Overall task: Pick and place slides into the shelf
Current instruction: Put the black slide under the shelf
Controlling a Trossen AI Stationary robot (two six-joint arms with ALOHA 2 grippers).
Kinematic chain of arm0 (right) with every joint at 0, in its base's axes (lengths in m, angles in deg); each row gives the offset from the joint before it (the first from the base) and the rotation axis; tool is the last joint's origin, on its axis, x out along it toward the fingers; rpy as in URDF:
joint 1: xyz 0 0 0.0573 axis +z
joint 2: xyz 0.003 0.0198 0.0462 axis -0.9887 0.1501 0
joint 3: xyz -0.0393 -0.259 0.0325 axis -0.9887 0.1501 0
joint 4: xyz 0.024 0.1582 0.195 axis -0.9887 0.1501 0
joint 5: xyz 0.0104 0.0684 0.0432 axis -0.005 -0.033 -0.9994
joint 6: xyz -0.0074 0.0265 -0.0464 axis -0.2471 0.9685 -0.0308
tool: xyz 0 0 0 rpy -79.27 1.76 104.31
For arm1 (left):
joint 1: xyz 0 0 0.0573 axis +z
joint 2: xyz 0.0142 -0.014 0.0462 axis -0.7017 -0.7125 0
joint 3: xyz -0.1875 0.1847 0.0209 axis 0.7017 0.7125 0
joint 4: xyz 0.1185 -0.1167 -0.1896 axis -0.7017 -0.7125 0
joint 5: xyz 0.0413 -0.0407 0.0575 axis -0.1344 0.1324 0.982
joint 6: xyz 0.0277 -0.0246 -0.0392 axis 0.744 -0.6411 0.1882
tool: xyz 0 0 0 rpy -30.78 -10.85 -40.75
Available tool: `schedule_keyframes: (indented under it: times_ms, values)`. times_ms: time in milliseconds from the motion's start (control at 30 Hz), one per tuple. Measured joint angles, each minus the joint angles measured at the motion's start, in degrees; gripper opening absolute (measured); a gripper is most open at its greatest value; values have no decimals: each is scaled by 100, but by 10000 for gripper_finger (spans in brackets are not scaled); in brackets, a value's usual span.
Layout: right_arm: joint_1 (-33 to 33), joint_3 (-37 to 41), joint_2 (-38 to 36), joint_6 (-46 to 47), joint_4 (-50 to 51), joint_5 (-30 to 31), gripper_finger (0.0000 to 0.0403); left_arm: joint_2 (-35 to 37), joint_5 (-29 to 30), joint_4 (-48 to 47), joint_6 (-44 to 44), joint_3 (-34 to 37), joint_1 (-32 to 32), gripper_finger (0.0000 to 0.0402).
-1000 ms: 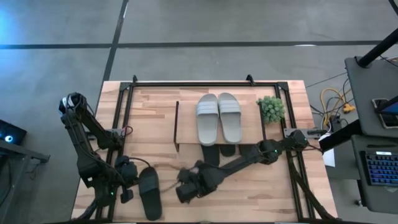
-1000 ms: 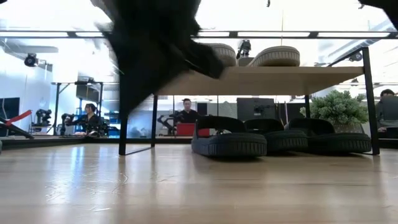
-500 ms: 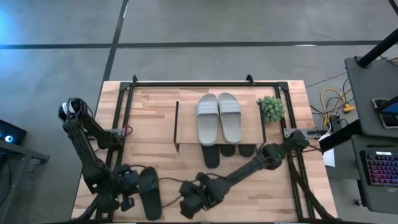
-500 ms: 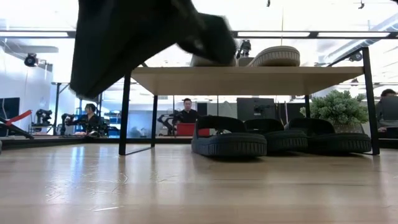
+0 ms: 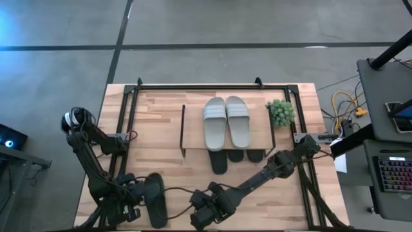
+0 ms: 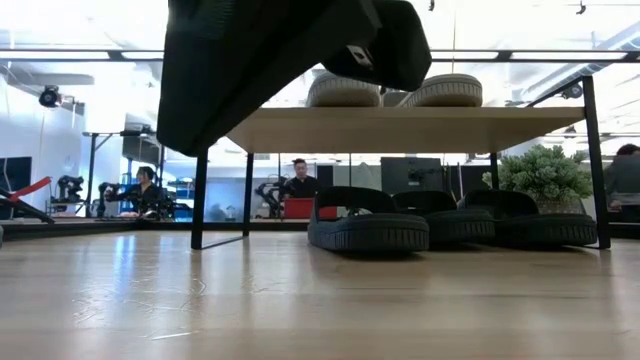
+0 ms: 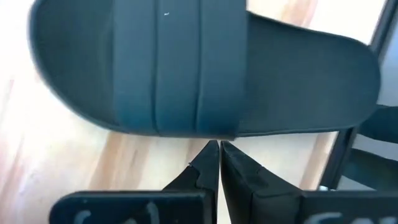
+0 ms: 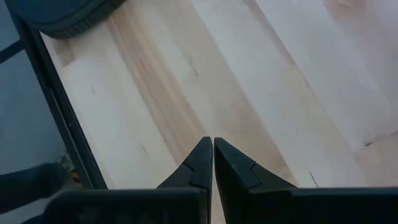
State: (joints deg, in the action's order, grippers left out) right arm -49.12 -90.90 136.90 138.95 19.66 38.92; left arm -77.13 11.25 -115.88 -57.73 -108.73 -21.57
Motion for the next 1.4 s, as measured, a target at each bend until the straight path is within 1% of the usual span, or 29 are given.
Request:
schedule_keyframes:
  times_ms: [100,167,233,333,433,500,567,633,800,900,967,1033,1100,1167,1267,1400]
  values:
    - [-2,0,0,-7,-2,9,8,-50,-50,-242,-284,6,-35,0]
    - [-2,2,0,-38,4,9,9,-43,-310,-212,-504,91,-37,0]
    - [0,2,0,-44,2,11,8,-64,-610,-78,-532,170,-37,0]
    - [0,2,0,-79,4,57,9,-173,-640,126,-356,189,-41,0]
    - [-2,2,0,-96,1,147,10,-257,-351,210,-204,179,-36,0]
    - [-2,2,0,-80,-2,328,16,-274,18,196,-191,178,-36,0]
    - [-21,4,-2,-70,-32,364,29,-271,384,175,-181,176,-36,1]
    - [-49,3,-4,-89,-68,355,48,-271,616,137,-180,197,-27,7]
    - [-126,-4,-11,-224,-66,376,105,-269,670,211,-178,313,18,42]
    - [-197,-4,-13,-258,-175,508,136,-269,660,348,-163,338,16,59]
    - [-256,-4,-13,-493,-565,601,154,-269,685,421,-133,338,18,66]
    - [-294,-4,-13,-1085,-1185,616,168,-269,844,556,-30,347,14,69]
    - [-327,-8,-7,-1750,-1758,620,177,-265,1074,792,136,402,18,70]
    - [-337,-20,-2,-2117,-1928,671,181,-265,1134,1006,295,501,75,70]
    - [-362,-17,9,-2152,-1797,818,182,-263,1170,1254,413,655,163,70]
    - [-400,-15,0,-2280,-1629,874,182,-280,1467,1253,439,839,318,70]
